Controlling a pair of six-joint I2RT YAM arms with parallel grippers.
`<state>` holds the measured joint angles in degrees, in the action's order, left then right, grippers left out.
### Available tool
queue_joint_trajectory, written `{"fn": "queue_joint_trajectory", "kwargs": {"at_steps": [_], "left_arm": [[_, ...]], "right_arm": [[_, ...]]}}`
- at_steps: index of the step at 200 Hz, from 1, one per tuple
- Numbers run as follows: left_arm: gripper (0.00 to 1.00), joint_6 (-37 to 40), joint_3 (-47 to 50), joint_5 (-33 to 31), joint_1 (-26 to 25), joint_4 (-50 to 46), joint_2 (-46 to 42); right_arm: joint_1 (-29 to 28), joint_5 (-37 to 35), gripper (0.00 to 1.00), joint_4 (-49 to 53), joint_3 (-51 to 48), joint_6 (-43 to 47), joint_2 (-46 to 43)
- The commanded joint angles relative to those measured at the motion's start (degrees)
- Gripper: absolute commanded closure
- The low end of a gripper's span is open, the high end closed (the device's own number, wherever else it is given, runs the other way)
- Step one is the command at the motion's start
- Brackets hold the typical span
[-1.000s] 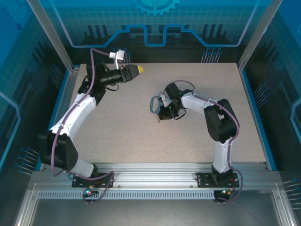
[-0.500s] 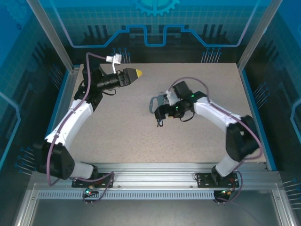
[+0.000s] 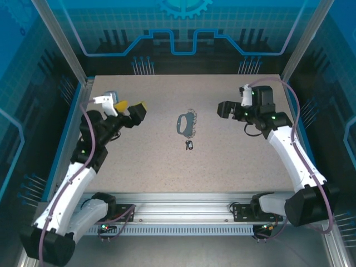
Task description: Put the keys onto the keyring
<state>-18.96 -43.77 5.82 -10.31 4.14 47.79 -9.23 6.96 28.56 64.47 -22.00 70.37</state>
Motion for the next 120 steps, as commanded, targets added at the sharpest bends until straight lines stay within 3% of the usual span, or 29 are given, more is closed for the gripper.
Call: {"fn": "queue_joint_trajectory", "kwargs": {"at_steps": [1,23,55,88,120], "left_arm": [[0.01,10.14,4.60,-17.31,0.58,-1.13,-2.98],[0.01,14.28,13.04,-19.59,1.24,5.31,-4.76],[0.01,14.26,23.75,-22.59,5.52,19.22,-0.21],[0.01,13.13,30.56,-21.70,9.75,36.74,14.11],[0.01,14.84,30.75,-18.40,10.56,54.40,29.77]], "right_arm": [[0.95,-13.57,0.00,-11.97,-8.82,-0.26,-3.44],[1.60,-21.92,0.00,-22.29,-18.34,2.65,-6.91],[3.34,-26.99,0.00,-26.18,-24.83,10.64,-7.77],[4.79,-28.63,0.00,-39.35,-32.98,16.40,-5.91],[7.15,-23.39,0.00,-51.33,-36.21,19.45,-1.11]]}}
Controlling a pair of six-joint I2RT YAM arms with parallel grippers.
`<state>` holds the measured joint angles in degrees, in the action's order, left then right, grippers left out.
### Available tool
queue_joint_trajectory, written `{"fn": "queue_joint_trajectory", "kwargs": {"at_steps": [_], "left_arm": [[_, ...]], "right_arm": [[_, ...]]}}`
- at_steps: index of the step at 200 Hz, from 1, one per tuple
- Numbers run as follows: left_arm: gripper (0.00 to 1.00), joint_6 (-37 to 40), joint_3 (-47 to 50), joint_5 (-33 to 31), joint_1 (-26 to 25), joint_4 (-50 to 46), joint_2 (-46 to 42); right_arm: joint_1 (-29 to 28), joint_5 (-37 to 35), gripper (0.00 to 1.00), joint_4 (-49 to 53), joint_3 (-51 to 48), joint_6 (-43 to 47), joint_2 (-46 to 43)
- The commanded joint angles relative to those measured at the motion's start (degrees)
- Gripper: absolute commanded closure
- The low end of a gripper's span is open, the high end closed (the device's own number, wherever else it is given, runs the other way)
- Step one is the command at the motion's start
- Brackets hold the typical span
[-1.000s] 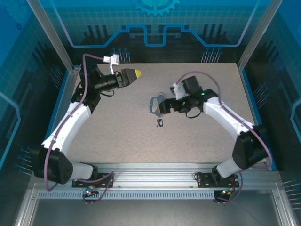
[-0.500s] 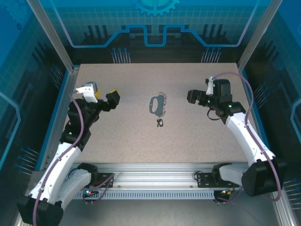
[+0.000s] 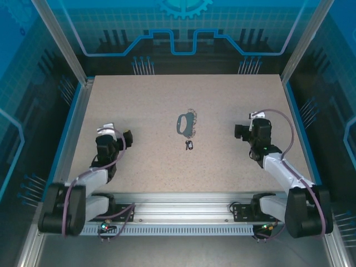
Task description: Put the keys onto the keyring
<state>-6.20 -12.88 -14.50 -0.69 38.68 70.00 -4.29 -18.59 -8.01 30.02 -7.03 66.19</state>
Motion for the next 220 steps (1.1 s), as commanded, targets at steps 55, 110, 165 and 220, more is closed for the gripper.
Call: {"fn": "queue_joint_trajectory", "kwargs": {"at_steps": [55,110,165,220], "left_arm": [[0.01,2.83,-1.69,5.69,1.33,26.60,18.25],[0.01,6.60,-9.80,14.26,1.13,11.74,18.37],[0.01,6.20,-9.76,14.46,1.48,12.29,18.66],[0.01,6.20,-9.48,14.16,1.44,12.76,18.60]], "right_arm": [[4.26,11.55,0.00,-29.94,-8.35,2.95,8.66],[2.96,15.92,0.00,-37.32,-7.12,5.03,19.06],[1.38,13.01,0.00,-36.30,-5.88,6.10,19.94],[0.56,13.55,0.00,-34.93,-4.99,7.15,20.11]]}}
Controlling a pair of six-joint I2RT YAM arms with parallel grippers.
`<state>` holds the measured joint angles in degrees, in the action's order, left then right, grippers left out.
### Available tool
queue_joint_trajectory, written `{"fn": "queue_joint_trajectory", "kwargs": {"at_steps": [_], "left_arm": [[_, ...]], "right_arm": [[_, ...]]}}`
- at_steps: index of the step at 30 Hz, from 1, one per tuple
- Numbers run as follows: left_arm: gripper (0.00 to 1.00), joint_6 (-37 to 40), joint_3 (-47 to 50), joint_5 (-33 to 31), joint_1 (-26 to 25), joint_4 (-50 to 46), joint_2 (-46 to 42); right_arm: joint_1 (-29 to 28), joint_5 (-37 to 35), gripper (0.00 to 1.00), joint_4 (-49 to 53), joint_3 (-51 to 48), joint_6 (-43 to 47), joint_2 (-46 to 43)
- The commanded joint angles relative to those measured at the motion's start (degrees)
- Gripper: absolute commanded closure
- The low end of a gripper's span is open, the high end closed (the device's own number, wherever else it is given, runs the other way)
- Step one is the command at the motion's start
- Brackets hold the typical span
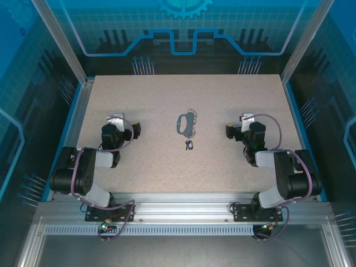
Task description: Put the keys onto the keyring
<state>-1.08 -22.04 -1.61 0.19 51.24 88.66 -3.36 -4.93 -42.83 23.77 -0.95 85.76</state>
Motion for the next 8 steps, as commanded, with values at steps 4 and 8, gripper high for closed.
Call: {"fn": "queue_joint_trajectory", "kwargs": {"at_steps": [4,8], "left_arm": [[0.01,1.08,-0.28,1.25,0.52,0.19,-0.06],[0.01,1.15,-0.37,1.20,0.59,0.09,-0.04]], "right_arm": [[0.21,1.29,0.00,0.23,1.43,0.97,0.64],[0.24,1.53,0.00,-0.19,1.15,1.08,0.55]]}}
